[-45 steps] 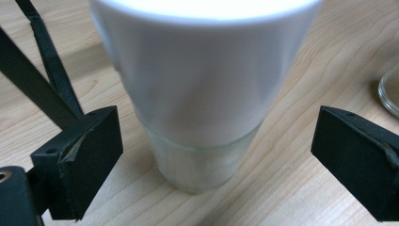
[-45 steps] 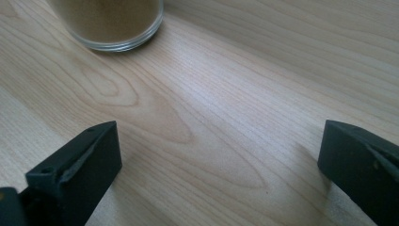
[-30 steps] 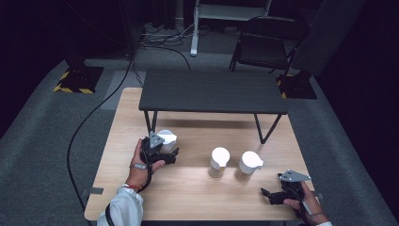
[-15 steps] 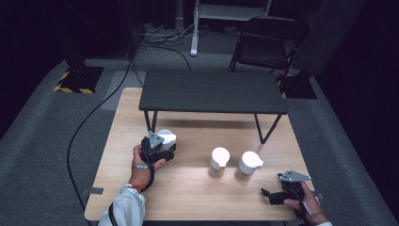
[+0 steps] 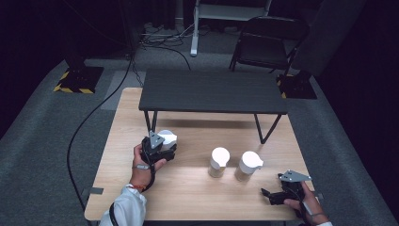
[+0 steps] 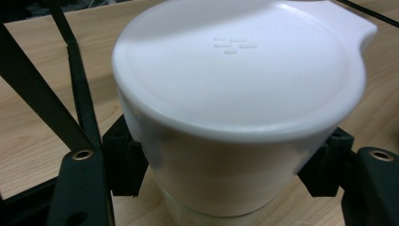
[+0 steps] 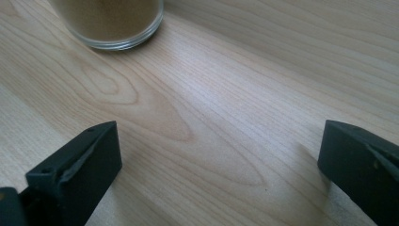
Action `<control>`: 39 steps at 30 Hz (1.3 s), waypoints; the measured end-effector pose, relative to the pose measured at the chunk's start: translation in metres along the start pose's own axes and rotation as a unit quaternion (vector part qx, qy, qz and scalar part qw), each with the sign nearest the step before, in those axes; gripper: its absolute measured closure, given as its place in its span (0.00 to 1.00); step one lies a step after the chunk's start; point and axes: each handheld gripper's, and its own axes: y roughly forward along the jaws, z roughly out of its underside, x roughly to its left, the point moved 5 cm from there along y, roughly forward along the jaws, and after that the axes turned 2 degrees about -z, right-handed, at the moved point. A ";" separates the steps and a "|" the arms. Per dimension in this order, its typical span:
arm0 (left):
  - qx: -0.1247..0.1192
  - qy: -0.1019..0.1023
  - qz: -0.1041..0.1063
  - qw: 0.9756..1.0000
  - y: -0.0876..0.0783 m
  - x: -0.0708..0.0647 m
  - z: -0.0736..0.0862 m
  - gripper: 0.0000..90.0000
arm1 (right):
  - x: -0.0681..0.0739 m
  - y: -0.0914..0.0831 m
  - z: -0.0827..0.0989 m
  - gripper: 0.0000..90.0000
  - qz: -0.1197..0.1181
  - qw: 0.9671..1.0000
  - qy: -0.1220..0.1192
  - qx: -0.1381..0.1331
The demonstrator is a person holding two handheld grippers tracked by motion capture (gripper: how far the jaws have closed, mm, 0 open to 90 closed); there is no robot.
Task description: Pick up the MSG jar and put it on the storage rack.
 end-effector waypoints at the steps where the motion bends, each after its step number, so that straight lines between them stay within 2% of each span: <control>1: -0.002 0.002 -0.001 1.000 -0.001 0.000 -0.001 0.34 | 0.000 0.000 0.000 0.00 0.000 1.000 0.000 0.000; 7: -0.016 -0.004 0.005 1.000 -0.008 -0.002 -0.004 0.34 | 0.000 0.000 0.000 0.00 -0.001 1.000 0.000 0.000; 13: -0.027 0.008 0.009 1.000 -0.016 -0.007 -0.010 0.33 | 0.000 -0.001 0.000 0.00 -0.001 1.000 0.000 0.001; 27: -0.056 -0.001 0.014 0.998 -0.043 -0.011 -0.022 0.33 | 0.000 -0.001 0.000 0.00 -0.001 1.000 0.000 0.000; 39: -0.072 0.008 0.031 0.997 -0.061 -0.021 -0.037 0.33 | 0.000 -0.001 0.000 0.00 -0.001 1.000 0.000 0.001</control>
